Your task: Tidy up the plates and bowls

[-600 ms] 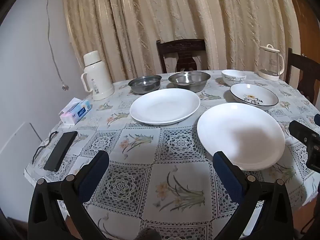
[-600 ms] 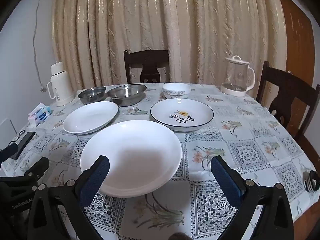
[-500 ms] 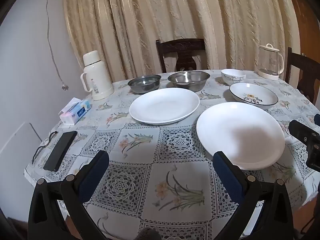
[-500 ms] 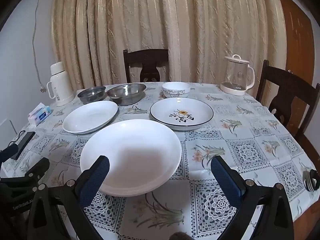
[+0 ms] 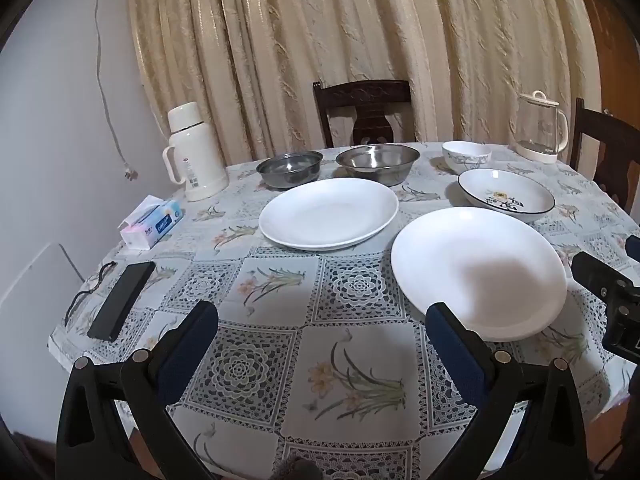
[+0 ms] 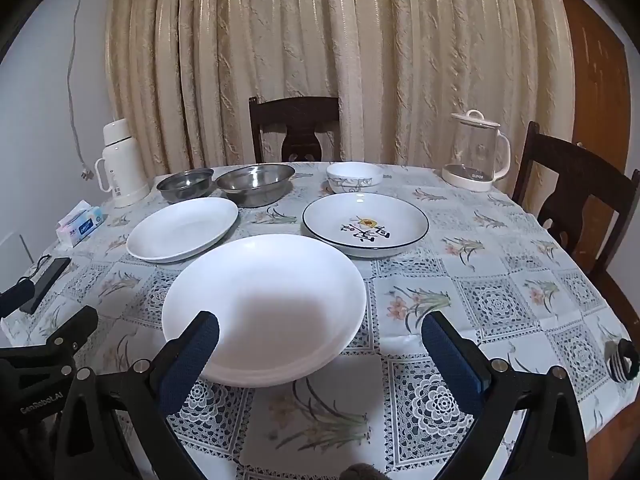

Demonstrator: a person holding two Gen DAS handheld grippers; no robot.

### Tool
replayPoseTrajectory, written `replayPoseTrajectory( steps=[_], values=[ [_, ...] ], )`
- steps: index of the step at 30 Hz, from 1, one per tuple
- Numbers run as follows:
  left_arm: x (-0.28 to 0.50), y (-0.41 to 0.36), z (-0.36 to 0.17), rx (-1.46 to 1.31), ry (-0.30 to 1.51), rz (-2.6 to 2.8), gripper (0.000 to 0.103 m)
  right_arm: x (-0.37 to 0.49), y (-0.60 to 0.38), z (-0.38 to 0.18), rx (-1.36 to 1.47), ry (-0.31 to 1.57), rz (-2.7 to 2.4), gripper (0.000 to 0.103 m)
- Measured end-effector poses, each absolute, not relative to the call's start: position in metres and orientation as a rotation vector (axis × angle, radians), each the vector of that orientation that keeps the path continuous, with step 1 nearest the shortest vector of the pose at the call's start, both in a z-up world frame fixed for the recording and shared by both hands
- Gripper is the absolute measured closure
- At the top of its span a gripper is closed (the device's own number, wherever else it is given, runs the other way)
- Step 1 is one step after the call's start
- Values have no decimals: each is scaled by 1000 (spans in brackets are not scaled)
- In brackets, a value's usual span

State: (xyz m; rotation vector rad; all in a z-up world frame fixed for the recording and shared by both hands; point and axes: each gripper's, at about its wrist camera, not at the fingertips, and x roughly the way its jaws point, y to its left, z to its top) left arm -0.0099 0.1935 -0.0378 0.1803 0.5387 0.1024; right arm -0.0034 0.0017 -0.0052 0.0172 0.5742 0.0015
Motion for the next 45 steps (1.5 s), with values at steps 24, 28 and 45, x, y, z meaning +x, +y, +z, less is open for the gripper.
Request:
replayPoseTrajectory(
  steps=[24, 28, 45],
  values=[
    [-13, 190, -39, 176, 551, 104, 0, -5, -4, -10, 48, 601, 4, 0],
    [-10, 190, -42, 175, 563, 102, 0, -3, -4, -11, 53, 609, 3, 0],
    [-4, 190, -52, 176, 604, 100, 0, 2, -6, -17, 64, 641, -5, 0]
  ],
)
